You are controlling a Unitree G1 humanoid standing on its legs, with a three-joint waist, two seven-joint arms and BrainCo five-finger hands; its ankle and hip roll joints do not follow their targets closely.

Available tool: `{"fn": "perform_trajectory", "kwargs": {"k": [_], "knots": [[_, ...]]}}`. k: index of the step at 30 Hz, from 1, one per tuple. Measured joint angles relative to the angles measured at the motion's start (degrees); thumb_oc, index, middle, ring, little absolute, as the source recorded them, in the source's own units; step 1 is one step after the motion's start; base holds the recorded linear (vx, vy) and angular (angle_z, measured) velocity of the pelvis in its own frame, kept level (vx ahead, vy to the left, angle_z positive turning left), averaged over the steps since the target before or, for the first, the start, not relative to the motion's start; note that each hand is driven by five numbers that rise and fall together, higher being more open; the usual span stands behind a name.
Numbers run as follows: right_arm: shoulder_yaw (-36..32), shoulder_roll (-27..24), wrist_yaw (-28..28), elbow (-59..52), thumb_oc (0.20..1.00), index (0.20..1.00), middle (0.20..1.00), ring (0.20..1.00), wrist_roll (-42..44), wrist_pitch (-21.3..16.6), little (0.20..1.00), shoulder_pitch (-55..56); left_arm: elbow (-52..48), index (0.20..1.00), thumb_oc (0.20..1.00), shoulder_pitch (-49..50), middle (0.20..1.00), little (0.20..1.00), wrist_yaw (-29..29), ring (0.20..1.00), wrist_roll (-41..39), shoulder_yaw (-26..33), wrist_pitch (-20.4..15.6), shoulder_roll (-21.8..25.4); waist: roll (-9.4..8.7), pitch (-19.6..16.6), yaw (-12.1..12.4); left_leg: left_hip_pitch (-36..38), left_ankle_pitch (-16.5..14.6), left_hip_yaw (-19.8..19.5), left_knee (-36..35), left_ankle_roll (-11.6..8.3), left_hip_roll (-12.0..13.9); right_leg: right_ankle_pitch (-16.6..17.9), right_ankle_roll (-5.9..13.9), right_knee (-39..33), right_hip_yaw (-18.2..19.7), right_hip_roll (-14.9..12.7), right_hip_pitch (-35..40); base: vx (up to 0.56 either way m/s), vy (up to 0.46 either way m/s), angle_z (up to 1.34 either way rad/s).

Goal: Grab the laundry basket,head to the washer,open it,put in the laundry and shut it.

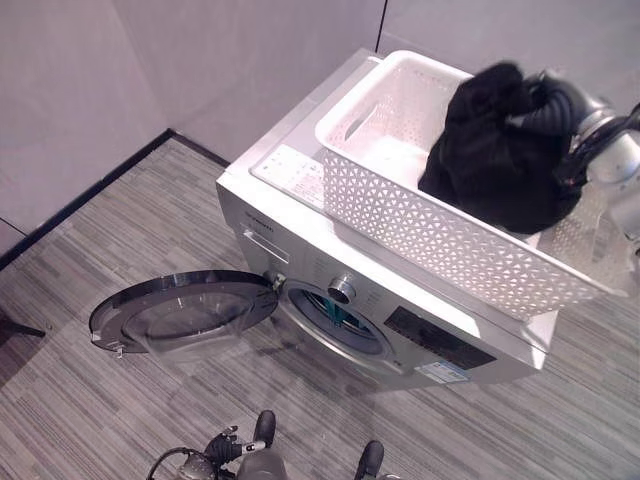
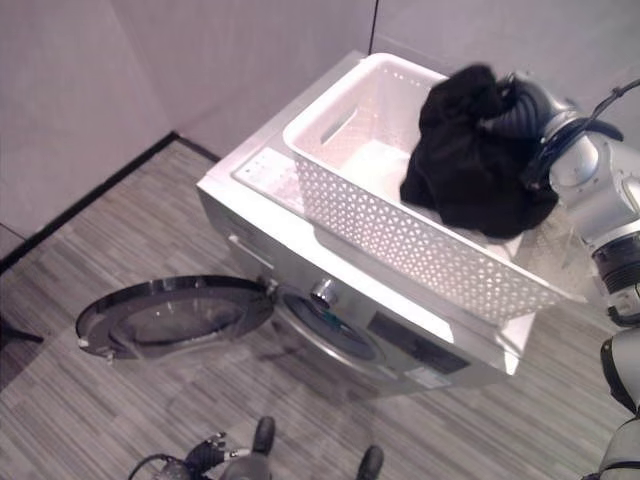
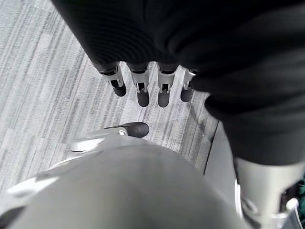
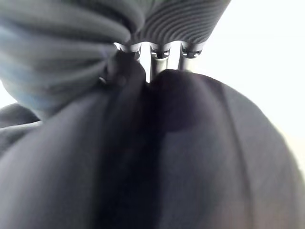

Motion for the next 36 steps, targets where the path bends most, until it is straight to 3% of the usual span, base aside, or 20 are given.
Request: {"fn": "perform_trajectory", "kwargs": {"k": [9,17,27,33,36], "knots": [[-7.3,0.0,-7.9,-3.8,0.200,0.200,0.200,0.200,1.2,0.3,0.200,-1.5,2.3,1.000,1.000,1.1,1.000,1.000,0.4,1.000,1.7,0.1,0.4,0.1,0.01,-3.2,-0.6,1.3,0.0,-0.5,-0.1,0.16,-0.3,-0.4,0.27,0.0,-0.5,-0.2,1.8,0.03,0.001,0.03],[-5.3,-1.8,-12.7,7.6,0.200,0.200,0.200,0.200,1.3,1.2,0.200,-10.2,3.0,1.000,1.000,1.8,1.000,1.000,1.7,1.000,2.1,0.0,0.5,0.0,-0.43,-5.7,-0.6,1.8,-0.1,-1.4,-0.1,0.32,-0.7,-0.8,0.59,0.0,-1.5,-0.5,2.9,0.02,-0.001,0.07],[-3.4,-11.1,-15.5,8.3,0.200,0.200,0.200,0.200,-0.2,1.5,0.200,-10.3,4.4,1.000,1.000,1.6,1.000,1.000,2.5,1.000,3.8,0.1,0.4,0.0,-0.34,-6.1,-0.8,1.9,-0.1,-1.4,-0.1,0.46,-1.1,-1.0,0.79,0.0,-1.6,-1.0,2.9,0.00,0.000,0.00],[-13.5,-18.8,-17.3,3.5,0.200,0.200,0.200,0.200,-0.2,1.5,0.200,-1.9,4.4,1.000,1.000,2.0,1.000,1.000,3.1,1.000,4.0,0.8,0.3,0.0,0.31,-6.4,-2.1,2.7,-0.3,-1.2,-0.5,0.71,-1.5,-1.1,1.05,0.0,-1.2,-1.4,3.3,0.00,0.007,-0.03],[-18.7,-20.2,-17.4,2.4,0.200,0.200,0.200,0.200,-0.3,1.6,0.200,4.3,4.5,1.000,1.000,2.8,1.000,1.000,3.6,1.000,5.1,0.8,0.3,0.0,0.81,-6.6,-2.8,4.2,-0.5,0.0,-1.1,1.02,-1.5,-1.2,1.19,0.0,-0.1,-1.6,3.8,0.00,0.013,-0.17]]}}
